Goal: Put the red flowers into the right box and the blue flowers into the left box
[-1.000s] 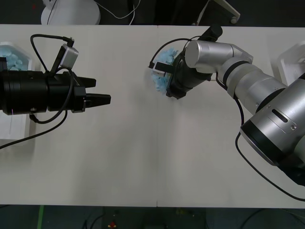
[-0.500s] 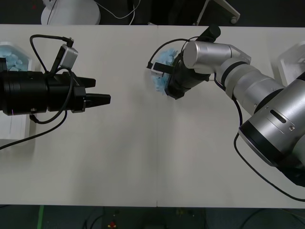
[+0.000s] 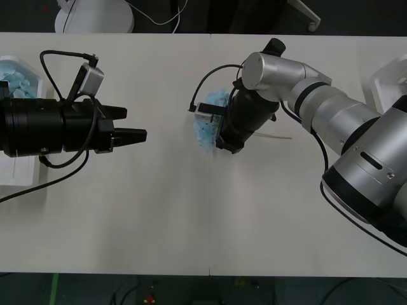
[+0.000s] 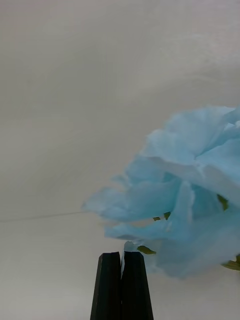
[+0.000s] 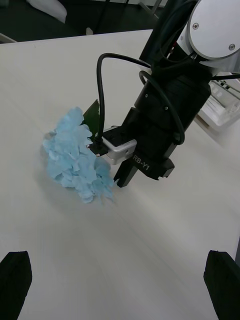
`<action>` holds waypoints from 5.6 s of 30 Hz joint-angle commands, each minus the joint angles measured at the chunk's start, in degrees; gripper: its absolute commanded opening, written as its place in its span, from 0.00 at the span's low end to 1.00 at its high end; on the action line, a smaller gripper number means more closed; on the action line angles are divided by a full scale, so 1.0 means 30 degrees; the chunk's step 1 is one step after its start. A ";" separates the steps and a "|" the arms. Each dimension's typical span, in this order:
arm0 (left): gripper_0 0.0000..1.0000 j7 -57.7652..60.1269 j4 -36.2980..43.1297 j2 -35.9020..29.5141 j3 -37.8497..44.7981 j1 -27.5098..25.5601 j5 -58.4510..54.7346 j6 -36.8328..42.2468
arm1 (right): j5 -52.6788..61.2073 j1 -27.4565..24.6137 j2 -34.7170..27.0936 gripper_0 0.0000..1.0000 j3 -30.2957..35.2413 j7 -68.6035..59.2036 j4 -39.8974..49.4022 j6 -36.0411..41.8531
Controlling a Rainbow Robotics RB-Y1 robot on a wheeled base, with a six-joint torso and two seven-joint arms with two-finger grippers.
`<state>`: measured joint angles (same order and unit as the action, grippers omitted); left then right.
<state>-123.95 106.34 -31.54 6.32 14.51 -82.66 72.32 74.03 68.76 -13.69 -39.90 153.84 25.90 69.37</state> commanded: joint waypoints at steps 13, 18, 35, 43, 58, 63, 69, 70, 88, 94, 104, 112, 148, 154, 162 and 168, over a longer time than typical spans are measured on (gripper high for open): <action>1.00 -0.1692 0.0707 0.0259 0.0531 -0.0531 0.0131 -0.0230 | 0.2247 -0.0742 -0.3671 0.37 -0.1993 0.0387 0.2296 0.4153; 1.00 -0.1751 0.0707 0.0259 0.0531 -0.0560 0.0131 -0.0230 | 0.2247 -0.0742 -0.4638 0.65 -0.1876 0.0387 0.2911 0.2395; 1.00 -0.1898 0.0707 0.0259 0.0531 -0.0619 0.0131 -0.0289 | -0.0741 -0.2002 -0.5897 0.82 -0.2638 0.0387 0.6456 -0.1267; 1.00 -0.1927 0.0707 0.0229 0.0531 -0.0619 0.0131 -0.0289 | -0.0888 -0.2763 -0.5839 0.82 -0.2726 0.0387 0.6719 -0.2116; 1.00 -0.2073 0.0678 0.0259 0.0531 -0.0648 0.0131 -0.0289 | -0.2148 -0.4873 -0.6542 0.82 -0.2872 0.0387 1.0147 -0.5193; 1.00 -0.2103 0.0707 0.0259 0.0531 -0.0678 0.0131 -0.0289 | -0.2528 -0.5107 -0.6659 0.81 -0.2901 0.0387 1.0557 -0.5720; 1.00 -0.2103 0.0707 0.0259 0.0531 -0.0678 0.0131 -0.0318 | -0.3085 -0.5722 -0.6893 0.57 -0.2901 0.0387 1.1260 -0.6863; 1.00 -0.2103 0.0707 0.0259 0.0531 -0.0678 0.0131 -0.0347 | -0.3202 -0.5869 -0.6981 0.41 -0.2901 0.0387 1.1495 -0.7097; 1.00 -0.2161 0.0707 0.0259 0.0531 -0.0678 0.0131 -0.0347 | -0.2646 -0.6045 -0.7333 0.00 -0.2784 0.0387 1.2462 -0.7449; 1.00 -0.2191 0.0707 0.0259 0.0531 -0.0678 0.0131 -0.0377 | 0.1515 -0.5957 -0.8417 0.00 -0.1202 0.0387 1.4747 -0.6570; 1.00 -0.2220 0.0707 0.0259 0.0531 -0.0678 0.0072 -0.0464 | 0.6143 -0.5283 -0.8300 0.00 0.3573 -0.0918 1.5889 -0.4665; 1.00 -0.2220 0.0678 0.0405 0.0531 -0.1117 -0.0866 -0.1138 | 0.7784 -0.4170 -0.7216 0.00 0.4511 -0.6924 1.5772 -0.4724; 1.00 -0.8489 -0.0436 0.3657 -0.4039 -0.4047 -0.8922 -0.9986 | 0.8077 -0.1416 -0.3261 0.00 0.4657 -1.4629 1.5684 -0.4665; 1.00 -0.8519 -0.0436 0.4155 -0.4185 -0.3666 -0.8834 -1.0162 | 0.8018 -0.1416 -0.2968 0.00 0.4628 -1.4600 1.5743 -0.4519; 1.00 -0.8372 -0.0436 0.4829 -0.4566 -0.3080 -0.7662 -1.1392 | 0.8341 -0.1386 -0.2821 0.00 0.4452 -1.4746 1.5801 -0.4402; 1.00 -0.8343 -0.0436 0.4946 -0.5064 -0.2787 -0.7633 -1.2652 | 0.8311 -0.1386 -0.2763 0.00 0.4394 -1.4746 1.5801 -0.4402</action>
<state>-147.13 104.44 -18.10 -6.99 3.67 -106.16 36.31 98.38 60.98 -23.57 -27.17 110.88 71.98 55.90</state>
